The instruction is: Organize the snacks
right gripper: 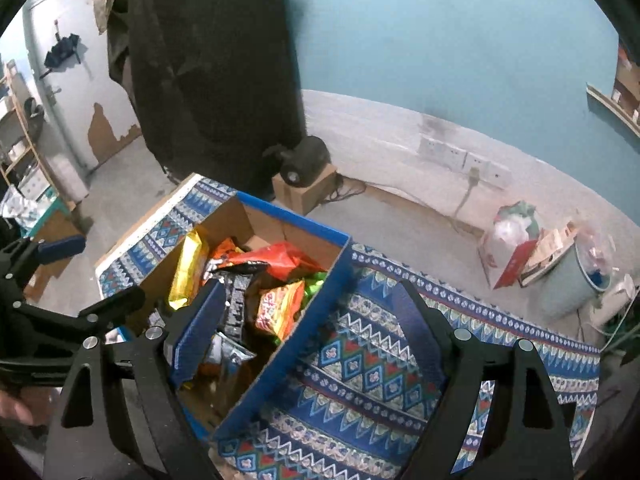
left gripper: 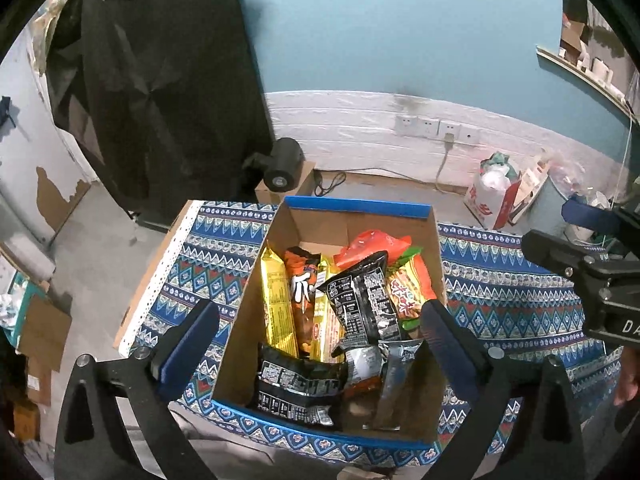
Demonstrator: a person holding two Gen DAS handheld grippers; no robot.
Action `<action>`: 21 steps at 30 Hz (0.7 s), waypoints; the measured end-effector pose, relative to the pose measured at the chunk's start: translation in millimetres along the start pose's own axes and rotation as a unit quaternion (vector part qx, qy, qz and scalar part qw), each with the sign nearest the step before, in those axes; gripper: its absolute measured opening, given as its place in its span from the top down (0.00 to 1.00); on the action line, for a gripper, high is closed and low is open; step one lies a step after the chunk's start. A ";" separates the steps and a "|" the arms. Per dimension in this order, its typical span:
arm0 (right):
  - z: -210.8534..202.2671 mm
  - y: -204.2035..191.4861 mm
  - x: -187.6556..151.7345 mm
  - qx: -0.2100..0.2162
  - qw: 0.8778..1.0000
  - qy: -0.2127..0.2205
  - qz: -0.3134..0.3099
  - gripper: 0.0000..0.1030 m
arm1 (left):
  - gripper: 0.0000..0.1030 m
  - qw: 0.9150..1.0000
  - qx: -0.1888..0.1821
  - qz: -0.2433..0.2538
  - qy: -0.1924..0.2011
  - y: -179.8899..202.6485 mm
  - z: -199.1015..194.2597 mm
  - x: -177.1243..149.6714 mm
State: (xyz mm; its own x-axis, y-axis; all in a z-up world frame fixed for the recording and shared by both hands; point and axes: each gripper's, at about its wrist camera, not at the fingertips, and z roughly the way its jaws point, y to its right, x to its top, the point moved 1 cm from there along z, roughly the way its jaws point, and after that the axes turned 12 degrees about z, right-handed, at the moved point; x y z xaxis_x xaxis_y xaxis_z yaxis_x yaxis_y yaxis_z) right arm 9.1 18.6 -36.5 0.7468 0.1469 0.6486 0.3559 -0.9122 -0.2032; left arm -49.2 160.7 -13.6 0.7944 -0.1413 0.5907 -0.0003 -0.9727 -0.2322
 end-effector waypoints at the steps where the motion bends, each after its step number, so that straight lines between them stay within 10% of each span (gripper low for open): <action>1: 0.5 1.1 -0.6 0.000 1.000 -0.002 0.001 0.18 | 0.02 1.000 0.003 0.000 0.001 -0.2 0.0 0.1; 21: 1.5 0.0 -2.7 0.003 1.000 -0.007 -0.005 0.18 | 0.02 1.000 0.014 0.003 -0.006 2.4 5.2 0.5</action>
State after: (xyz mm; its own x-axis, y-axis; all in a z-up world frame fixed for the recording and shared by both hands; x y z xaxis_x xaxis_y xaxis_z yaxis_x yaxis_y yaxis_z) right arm 7.9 18.7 -39.3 0.7516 0.1615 0.6395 0.3662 -0.9086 -0.2010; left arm -45.6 159.2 -17.9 0.8015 -0.1455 0.5800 0.0117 -0.9659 -0.2585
